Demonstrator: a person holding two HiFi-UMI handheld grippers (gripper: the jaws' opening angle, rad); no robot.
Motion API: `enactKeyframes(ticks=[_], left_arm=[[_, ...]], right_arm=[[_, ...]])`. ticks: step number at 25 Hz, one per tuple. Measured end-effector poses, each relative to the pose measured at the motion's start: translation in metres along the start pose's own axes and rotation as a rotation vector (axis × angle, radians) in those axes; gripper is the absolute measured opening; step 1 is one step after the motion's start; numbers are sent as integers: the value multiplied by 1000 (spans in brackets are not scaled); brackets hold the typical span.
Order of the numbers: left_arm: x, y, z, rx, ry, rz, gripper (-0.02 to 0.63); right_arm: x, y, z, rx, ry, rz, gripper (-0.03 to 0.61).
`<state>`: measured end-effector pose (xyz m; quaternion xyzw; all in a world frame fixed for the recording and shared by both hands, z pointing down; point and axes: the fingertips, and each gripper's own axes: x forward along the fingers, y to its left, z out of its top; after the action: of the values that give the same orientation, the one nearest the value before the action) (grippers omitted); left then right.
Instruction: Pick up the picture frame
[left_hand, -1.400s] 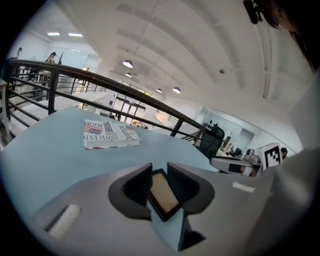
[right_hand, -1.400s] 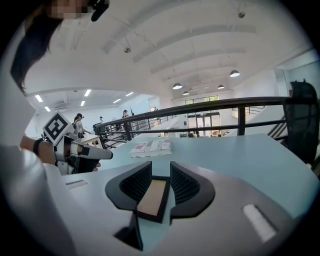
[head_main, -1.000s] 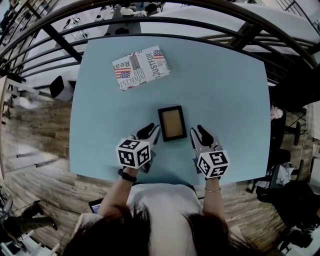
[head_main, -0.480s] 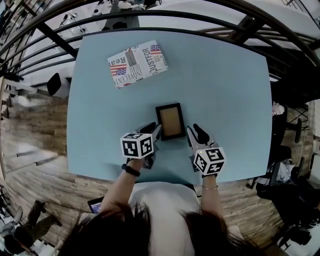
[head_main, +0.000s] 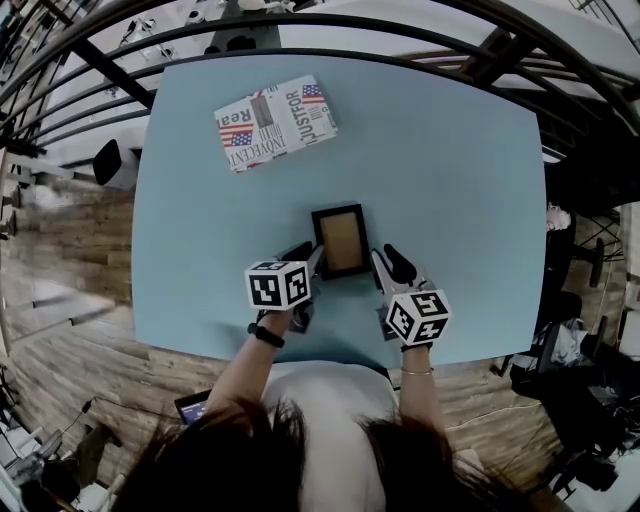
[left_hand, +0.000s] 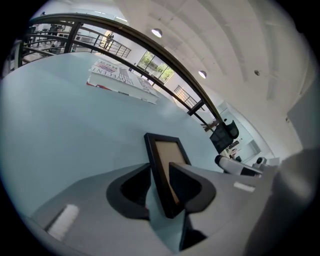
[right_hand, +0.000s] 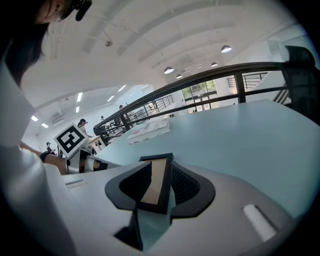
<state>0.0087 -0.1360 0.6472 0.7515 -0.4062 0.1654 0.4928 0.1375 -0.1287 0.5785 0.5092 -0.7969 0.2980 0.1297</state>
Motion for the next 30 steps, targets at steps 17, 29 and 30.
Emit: enactKeyframes(ticks=[17, 29, 30], left_arm=[[4, 9, -9, -1, 6, 69, 134], [5, 12, -9, -24, 8, 61, 133], [5, 12, -10, -25, 9, 61, 133]], right_arm=[[9, -1, -13, 15, 61, 18, 91], [25, -10, -46, 45, 199, -4, 114], [25, -11, -49, 50, 208, -3, 118]])
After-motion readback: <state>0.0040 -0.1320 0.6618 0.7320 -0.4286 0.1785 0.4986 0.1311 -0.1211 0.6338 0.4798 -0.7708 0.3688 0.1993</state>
